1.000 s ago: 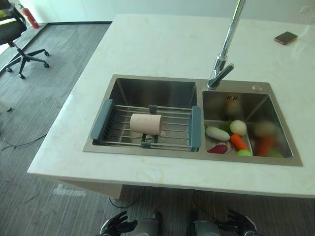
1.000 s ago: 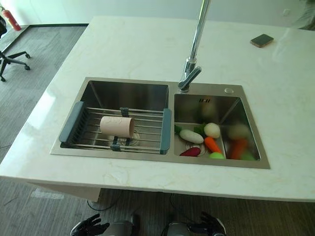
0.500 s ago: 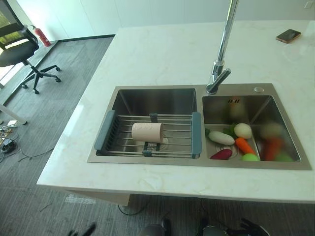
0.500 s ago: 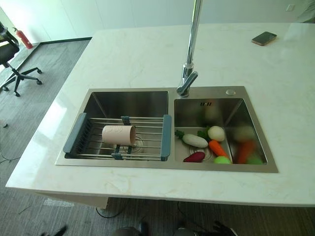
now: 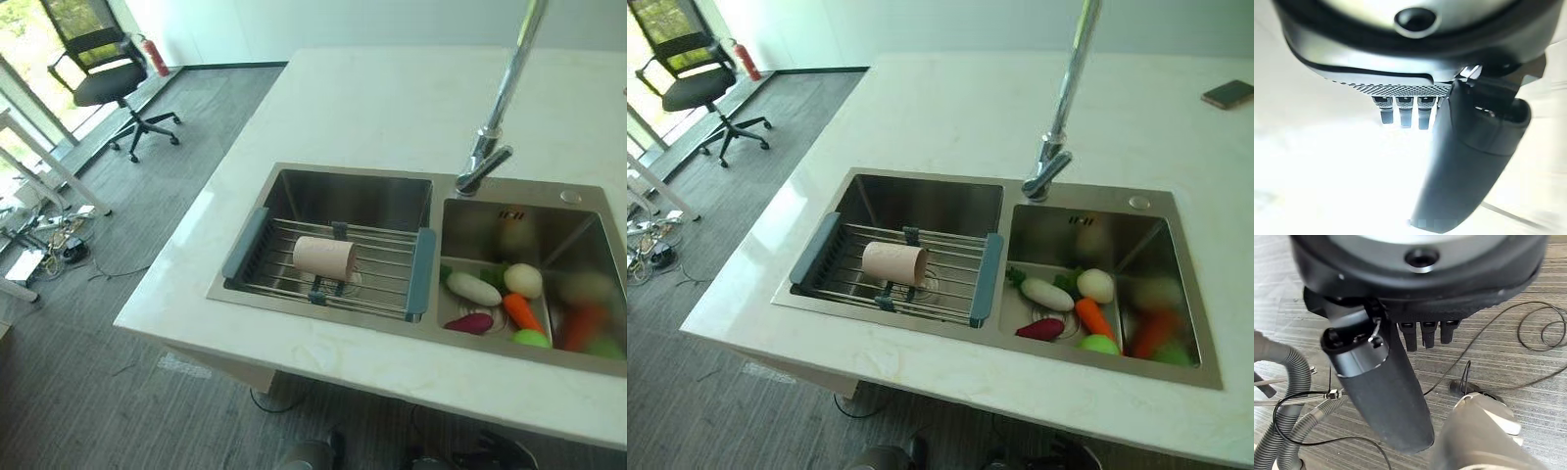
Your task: Place the dishes in the dishwasher.
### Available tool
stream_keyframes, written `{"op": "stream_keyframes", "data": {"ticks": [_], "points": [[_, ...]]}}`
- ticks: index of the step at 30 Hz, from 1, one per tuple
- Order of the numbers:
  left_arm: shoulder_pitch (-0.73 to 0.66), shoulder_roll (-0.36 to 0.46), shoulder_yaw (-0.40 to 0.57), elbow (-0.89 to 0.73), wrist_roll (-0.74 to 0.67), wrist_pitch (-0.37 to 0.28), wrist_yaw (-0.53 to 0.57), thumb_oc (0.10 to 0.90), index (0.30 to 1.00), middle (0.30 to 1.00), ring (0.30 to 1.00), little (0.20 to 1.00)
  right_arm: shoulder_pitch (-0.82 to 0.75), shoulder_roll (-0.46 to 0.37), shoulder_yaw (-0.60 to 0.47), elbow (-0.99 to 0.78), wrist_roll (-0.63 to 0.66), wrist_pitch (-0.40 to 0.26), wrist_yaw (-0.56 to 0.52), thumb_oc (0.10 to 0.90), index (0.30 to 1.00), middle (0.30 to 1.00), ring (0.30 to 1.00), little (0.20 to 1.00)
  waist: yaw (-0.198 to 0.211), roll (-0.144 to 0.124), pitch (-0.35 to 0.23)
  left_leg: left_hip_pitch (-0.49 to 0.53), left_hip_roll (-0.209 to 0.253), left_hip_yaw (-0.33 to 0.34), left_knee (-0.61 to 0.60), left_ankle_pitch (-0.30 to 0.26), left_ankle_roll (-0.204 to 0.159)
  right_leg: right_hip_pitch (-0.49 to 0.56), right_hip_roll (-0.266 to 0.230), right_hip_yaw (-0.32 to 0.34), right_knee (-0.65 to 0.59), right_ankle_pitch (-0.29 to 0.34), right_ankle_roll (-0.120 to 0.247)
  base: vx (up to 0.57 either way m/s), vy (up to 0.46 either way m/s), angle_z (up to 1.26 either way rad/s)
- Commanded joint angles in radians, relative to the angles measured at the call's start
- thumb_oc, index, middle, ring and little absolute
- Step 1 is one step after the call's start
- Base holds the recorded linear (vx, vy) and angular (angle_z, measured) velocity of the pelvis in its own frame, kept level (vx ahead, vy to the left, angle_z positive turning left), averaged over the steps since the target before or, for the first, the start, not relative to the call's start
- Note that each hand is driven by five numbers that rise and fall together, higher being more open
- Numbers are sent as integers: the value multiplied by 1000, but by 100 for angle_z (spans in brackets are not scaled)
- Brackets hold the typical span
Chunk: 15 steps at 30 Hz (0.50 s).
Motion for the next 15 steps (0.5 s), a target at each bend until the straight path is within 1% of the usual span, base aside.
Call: {"op": "stream_keyframes", "data": {"ticks": [1,2,3,6,10,12,13,15], "points": [[-97,94,-76,-80,0,21,-135,800,900,900,900,900,-48,8,-32,35,44,-4,-4,800,900,900,900,900,-52,-4,-16,-14,35,25,43,-130,-30,98,18,-3,-22,-151,40,-42,-79,-3],[-179,110,-156,-220,55,78,-168,800,900,900,900,900,-45,15,-36,39,45,4,5,800,900,900,900,900,-65,-8,-17,-11,46,42,43,-130,-34,98,21,0,-22,-149,44,-32,-59,-8],[-217,112,-194,-274,72,110,-179,800,900,900,900,900,-42,18,-37,39,45,8,10,800,900,900,900,900,-72,-10,-17,-9,50,49,43,-131,-36,98,22,2,-22,-148,45,-35,-70,-12],[-334,105,-324,-365,119,168,-278,800,900,900,900,900,-37,21,-49,45,59,16,23,800,900,900,900,900,-91,-12,-18,-3,56,65,43,-132,-38,95,26,15,-22,-143,50,-13,-42,-12],[-445,90,-472,-388,157,207,-347,800,900,900,900,900,-28,17,-60,59,59,25,32,800,900,900,900,900,-118,-13,-21,2,63,85,43,-132,-41,86,31,36,-22,-137,56,9,-20,-31],[-488,77,-532,-384,164,218,-356,800,900,900,900,900,-23,13,-65,61,67,42,32,800,900,900,900,900,-131,-11,-23,-2,65,92,43,-128,-41,76,34,48,-22,-131,56,27,-11,-25],[-533,54,-605,-375,200,235,-354,800,900,900,900,900,-12,13,-70,70,84,59,37,800,900,900,900,900,-150,-9,-20,1,64,97,43,-131,-41,72,39,68,-22,-131,57,23,-10,-26],[-563,33,-656,-356,248,233,-355,800,900,900,900,900,-8,14,-74,76,92,59,41,800,900,900,900,900,-159,-7,-23,-5,62,99,43,-126,-41,60,42,80,-22,-124,56,30,0,-24]]}}
